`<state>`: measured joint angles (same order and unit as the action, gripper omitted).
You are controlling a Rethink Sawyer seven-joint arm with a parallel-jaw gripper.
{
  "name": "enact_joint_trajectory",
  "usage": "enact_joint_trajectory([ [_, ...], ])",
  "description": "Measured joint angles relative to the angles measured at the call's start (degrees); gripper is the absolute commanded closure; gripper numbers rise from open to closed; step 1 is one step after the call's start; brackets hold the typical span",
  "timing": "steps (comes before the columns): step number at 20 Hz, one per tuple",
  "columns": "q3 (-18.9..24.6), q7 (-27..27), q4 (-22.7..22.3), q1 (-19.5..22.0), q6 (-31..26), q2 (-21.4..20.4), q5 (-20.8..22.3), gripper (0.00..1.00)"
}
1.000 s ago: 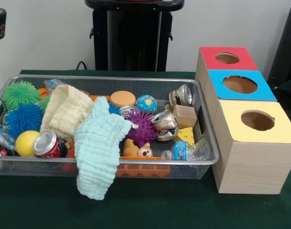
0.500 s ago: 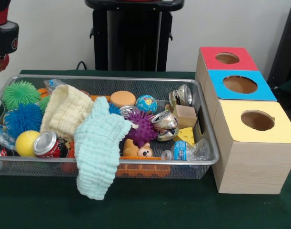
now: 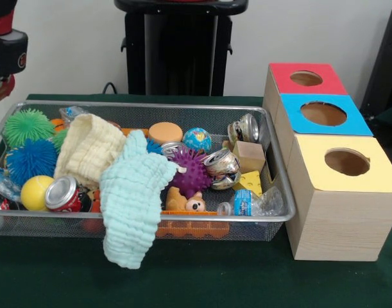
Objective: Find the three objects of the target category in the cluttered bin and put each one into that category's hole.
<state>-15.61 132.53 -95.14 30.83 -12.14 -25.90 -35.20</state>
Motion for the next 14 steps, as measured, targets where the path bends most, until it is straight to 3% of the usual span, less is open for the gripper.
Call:
enact_joint_trajectory([
  [14,6.25,0.00,-2.57,2.19,0.01,-2.11,-3.50,1.00],
])
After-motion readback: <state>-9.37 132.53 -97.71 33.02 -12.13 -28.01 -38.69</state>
